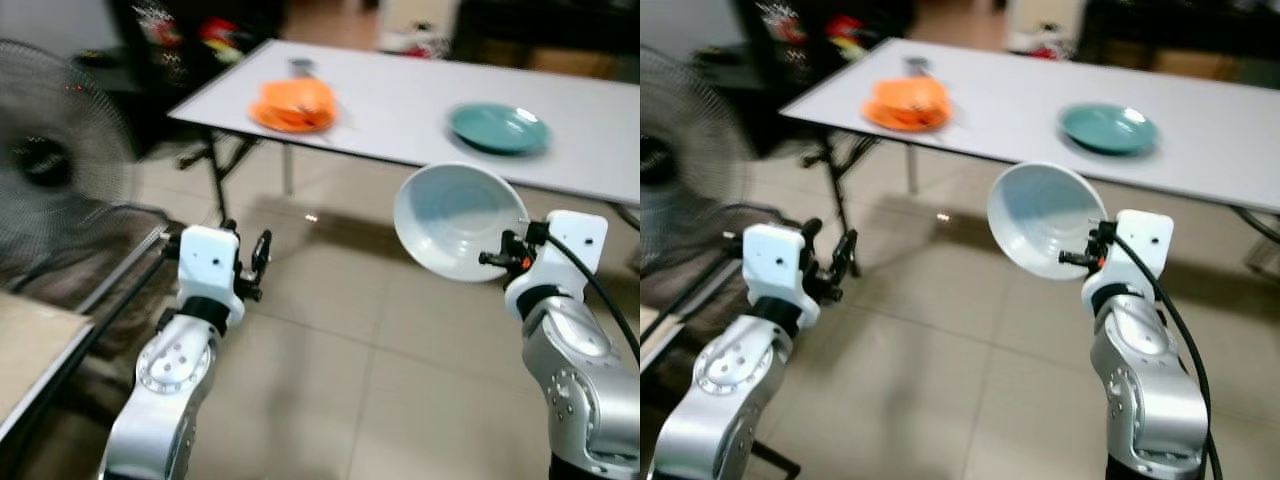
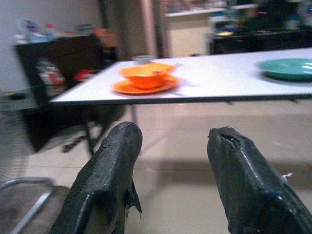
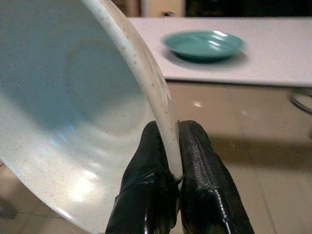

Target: Setting the table

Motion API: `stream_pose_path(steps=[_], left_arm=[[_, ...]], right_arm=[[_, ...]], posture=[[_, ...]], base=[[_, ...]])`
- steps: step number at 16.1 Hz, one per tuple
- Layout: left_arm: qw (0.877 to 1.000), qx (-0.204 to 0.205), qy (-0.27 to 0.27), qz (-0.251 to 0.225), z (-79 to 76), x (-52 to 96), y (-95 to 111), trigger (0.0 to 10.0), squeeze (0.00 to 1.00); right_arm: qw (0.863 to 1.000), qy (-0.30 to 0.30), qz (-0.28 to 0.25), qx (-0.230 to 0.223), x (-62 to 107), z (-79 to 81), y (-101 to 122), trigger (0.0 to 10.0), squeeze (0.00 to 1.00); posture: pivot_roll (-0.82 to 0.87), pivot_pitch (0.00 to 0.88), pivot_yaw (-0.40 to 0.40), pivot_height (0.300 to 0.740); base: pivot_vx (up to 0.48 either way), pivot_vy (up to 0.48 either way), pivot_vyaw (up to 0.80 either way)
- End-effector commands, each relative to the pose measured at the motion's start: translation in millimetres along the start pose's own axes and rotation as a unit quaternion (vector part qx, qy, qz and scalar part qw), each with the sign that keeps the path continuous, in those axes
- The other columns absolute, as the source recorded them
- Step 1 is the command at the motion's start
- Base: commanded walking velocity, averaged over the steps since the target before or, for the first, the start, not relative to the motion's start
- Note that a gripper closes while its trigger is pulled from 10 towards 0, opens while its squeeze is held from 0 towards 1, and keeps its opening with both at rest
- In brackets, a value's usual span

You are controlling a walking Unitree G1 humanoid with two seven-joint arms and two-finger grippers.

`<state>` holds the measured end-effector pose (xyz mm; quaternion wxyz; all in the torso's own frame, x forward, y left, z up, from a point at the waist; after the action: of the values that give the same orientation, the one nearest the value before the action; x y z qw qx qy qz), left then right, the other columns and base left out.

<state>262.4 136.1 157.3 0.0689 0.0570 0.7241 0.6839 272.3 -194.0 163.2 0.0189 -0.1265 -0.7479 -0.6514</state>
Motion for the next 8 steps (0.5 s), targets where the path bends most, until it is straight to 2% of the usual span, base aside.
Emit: stream_pose_path(steps=[1,4,7,8], left_arm=[[1.0,-0.005,0.017,0.0,9.3,-1.6,0.4,10.0,0.0],[1.0,-0.006,0.017,-0.001,9.0,-4.3,0.0,10.0,0.0],[1.0,-0.006,0.011,-0.005,5.8,-9.7,1.2,10.0,0.0],[1.0,-0.003,0.013,-0.008,6.8,-10.5,2.2,10.0,0.0]], right_arm=[[0.999,0.034,-0.022,0.008,0.9,13.7,8.5,10.0,0.0],[0.999,0.049,-0.016,0.017,0.8,18.5,5.1,10.0,0.0],[0.999,0.047,-0.014,0.003,-2.6,18.3,5.8,10.0,0.0],[0.999,0.048,-0.016,-0.005,-3.7,18.0,6.7,10.0,0.0]], posture=[[0.0,0.0,-0.022,0.74],[0.0,0.0,-0.019,0.74],[-0.01,0.0,-0.026,0.74],[-0.01,0.0,-0.024,0.74]], base=[[0.364,0.0,0.0],[0.368,0.0,0.0],[0.382,0.0,0.0],[0.386,0.0,-0.8]])
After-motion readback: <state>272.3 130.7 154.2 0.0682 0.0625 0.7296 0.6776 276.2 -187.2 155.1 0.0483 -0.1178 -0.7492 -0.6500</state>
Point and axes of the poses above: a point about 5 cm out from each wrist's last joint towards the gripper, its own x axis pointing back from the gripper into the wrist, its own y axis along the axis of the wrist's last joint, z = x × y, the point moved 2 cm from there along -x, pointing out of the wrist towards the gripper, and after that the axes turned 10 degrees about x, right-handed, at the moved point
